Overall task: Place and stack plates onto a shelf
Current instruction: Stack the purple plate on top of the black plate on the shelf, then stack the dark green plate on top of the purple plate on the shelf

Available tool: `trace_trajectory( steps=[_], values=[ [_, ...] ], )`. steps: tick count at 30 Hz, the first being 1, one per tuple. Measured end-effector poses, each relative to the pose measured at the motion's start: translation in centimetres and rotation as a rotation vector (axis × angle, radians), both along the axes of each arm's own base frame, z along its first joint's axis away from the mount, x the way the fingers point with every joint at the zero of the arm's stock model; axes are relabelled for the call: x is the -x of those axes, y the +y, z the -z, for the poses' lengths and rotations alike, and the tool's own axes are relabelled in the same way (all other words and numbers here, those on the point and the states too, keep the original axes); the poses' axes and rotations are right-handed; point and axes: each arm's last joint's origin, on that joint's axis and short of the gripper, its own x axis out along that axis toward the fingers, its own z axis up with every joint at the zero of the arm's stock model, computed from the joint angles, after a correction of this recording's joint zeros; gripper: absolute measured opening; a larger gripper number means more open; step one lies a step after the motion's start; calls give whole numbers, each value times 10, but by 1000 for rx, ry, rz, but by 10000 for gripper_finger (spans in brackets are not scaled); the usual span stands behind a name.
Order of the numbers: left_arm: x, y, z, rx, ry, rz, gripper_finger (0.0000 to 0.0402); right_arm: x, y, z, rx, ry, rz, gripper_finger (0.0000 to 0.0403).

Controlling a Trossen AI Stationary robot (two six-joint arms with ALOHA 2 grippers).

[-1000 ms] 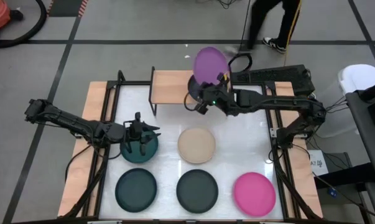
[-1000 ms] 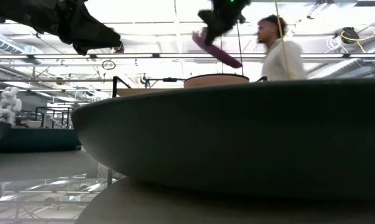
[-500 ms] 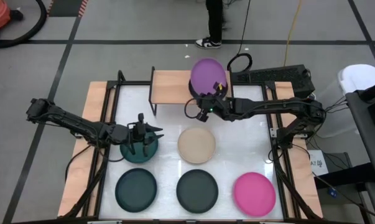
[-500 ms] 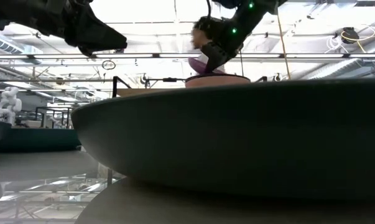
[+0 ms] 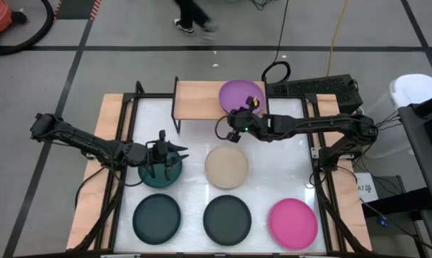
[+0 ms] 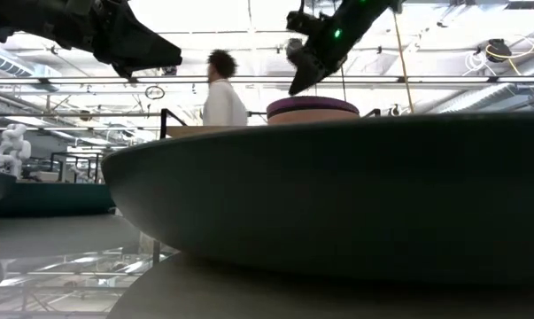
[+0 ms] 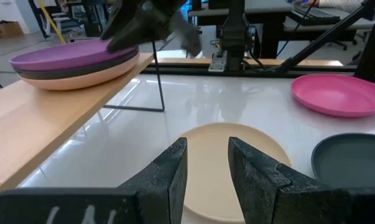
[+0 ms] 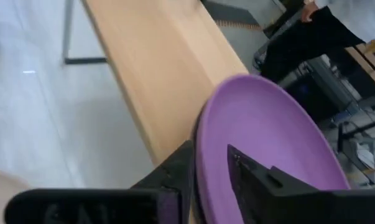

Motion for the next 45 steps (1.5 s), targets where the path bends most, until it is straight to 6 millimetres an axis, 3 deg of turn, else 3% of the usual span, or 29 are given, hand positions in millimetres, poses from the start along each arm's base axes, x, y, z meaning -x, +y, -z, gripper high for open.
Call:
trace_trajectory(
  steps=[7, 12, 16, 18, 22, 27, 32, 45],
  values=[
    [0, -7, -3, 117, -2, 8, 122, 22, 37, -44, -1, -175, -104, 93],
    [-3, -27, -16, 62, 141, 4, 122, 52, 70, -77, -53, -330, -203, 90],
    [-14, -42, -19, 0, 270, 1, 122, 69, 96, -89, -89, -379, -301, 89],
    [-17, -46, -11, 18, 370, -21, 122, 72, 110, -89, -98, -368, -355, 89],
    [-24, -52, 1, 297, 476, -183, 122, 77, 140, -72, -120, -342, -459, 89],
    [-24, -53, 31, 328, 678, -354, 122, 85, 165, -37, -72, -390, -478, 89],
    [-27, -52, 49, 392, 781, -424, 122, 91, 172, -18, 52, -465, -462, 89],
    [-32, -56, 61, 416, 815, -435, 122, 93, 175, -23, 83, -527, -473, 89]
  ],
)
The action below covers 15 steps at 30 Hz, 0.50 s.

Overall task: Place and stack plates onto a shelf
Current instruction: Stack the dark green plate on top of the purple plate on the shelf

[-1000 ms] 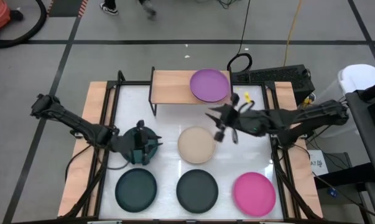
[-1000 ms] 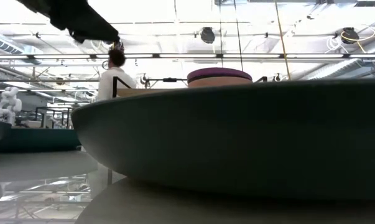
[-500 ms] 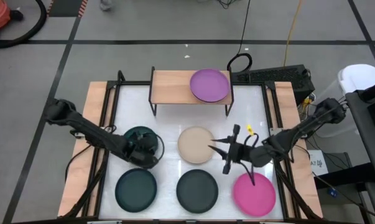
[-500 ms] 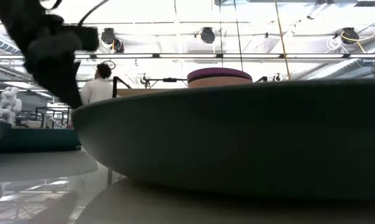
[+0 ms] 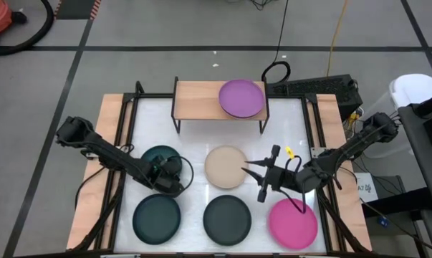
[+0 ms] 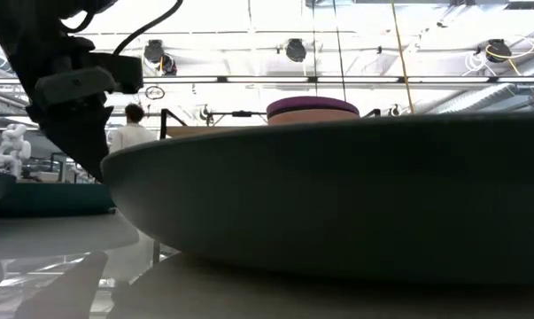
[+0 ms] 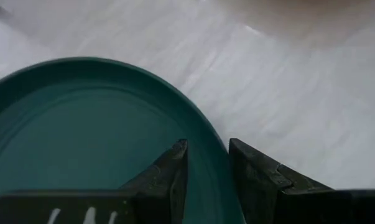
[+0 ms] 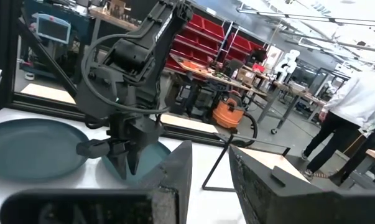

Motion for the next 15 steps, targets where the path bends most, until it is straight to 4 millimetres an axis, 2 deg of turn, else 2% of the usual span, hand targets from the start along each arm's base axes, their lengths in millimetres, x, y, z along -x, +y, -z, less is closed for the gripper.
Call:
trace_trajectory(
  steps=[10, 15],
  values=[
    [-4, 4, 9, 19, 58, 15, 122, 0, 0, 0, 1, 2, 0, 89],
    [-5, 11, 9, -25, 86, 49, 122, 0, 0, 0, 0, 2, 0, 89]
  ],
)
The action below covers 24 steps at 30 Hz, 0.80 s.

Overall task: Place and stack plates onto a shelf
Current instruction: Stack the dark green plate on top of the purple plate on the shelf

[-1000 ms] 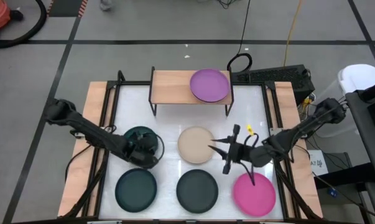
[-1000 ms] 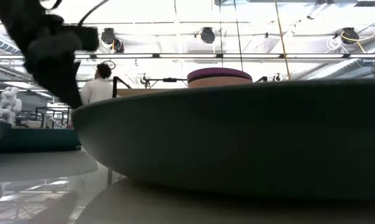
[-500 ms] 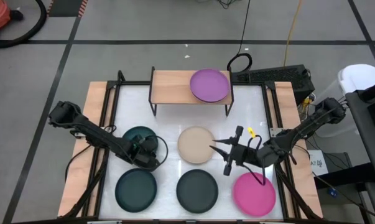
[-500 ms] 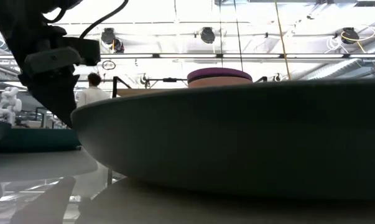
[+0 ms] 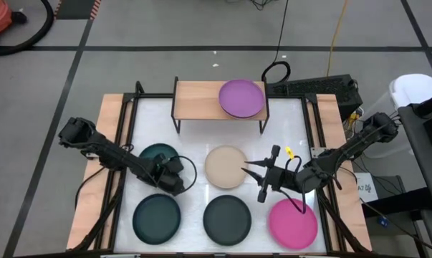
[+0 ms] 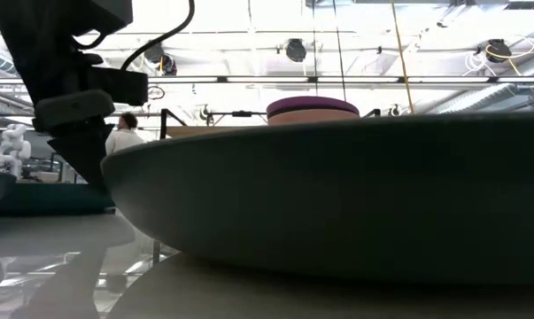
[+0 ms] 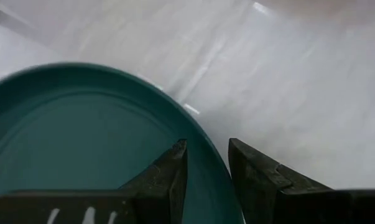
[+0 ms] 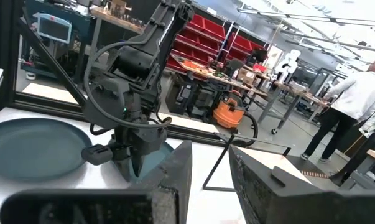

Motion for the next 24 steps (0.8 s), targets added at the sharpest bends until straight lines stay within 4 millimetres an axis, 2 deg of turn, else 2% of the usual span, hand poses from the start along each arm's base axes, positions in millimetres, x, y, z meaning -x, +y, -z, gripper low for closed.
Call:
trace_trajectory(
  steps=[4, 10, 13, 18, 24],
  values=[
    [0, 4, 0, -16, 29, 24, 103, 0, 0, 0, 2, 4, 0, 89],
    [0, 5, 1, -18, 54, 81, 19, 0, 0, 2, -9, 14, 1, 89],
    [0, 5, -4, -49, 55, 119, 9, 0, 0, 3, -6, 19, 1, 89],
    [-9, -9, -38, -58, -1, 194, 7, 0, 0, 3, -14, 21, 2, 89],
    [-25, -47, -97, -87, -132, 536, 6, 0, 0, 4, -19, 24, 3, 89]
  ],
)
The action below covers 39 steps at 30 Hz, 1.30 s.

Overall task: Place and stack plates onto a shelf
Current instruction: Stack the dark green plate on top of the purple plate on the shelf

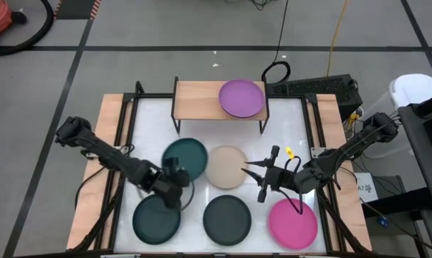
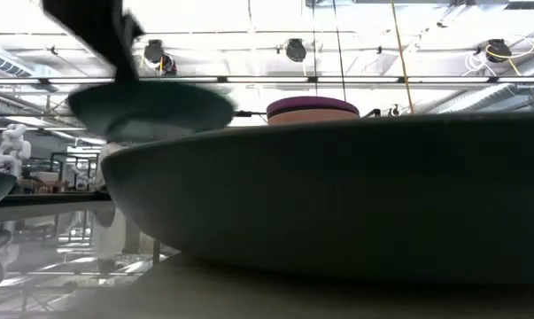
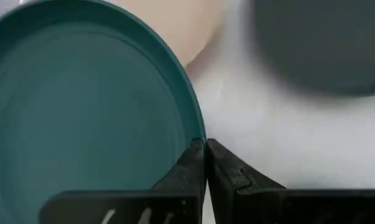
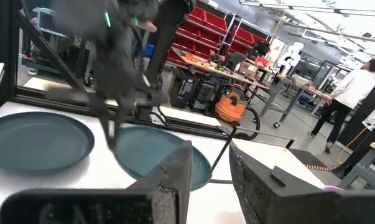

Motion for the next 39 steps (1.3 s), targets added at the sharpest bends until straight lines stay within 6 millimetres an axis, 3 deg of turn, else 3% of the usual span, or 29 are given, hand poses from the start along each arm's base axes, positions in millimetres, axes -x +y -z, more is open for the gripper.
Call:
trace_trajectory(
  steps=[5, 10, 14, 21, 25, 30, 39],
  values=[
    [-7, -18, -53, -123, -173, 165, 6, 0, 0, 0, -4, -1, 0, 89],
    [-18, -7, -86, -302, -263, 186, 6, 0, 1, 0, -4, -2, -3, 89],
    [-34, 27, -102, -405, -261, 177, 6, 1, 2, -3, 17, -17, -9, 89],
    [-70, 109, -124, -512, -410, 184, 6, 1, 2, -10, 61, -61, -11, 89],
    [-81, 147, -122, -525, -438, 314, 6, 6, 5, -14, 90, -63, -12, 89],
    [-93, 179, -110, -576, -427, 433, 6, 21, 9, -23, 108, -68, 74, 89],
    [-116, 229, -60, -597, -262, 543, 6, 32, 12, -29, 111, -71, 86, 89]
  ],
)
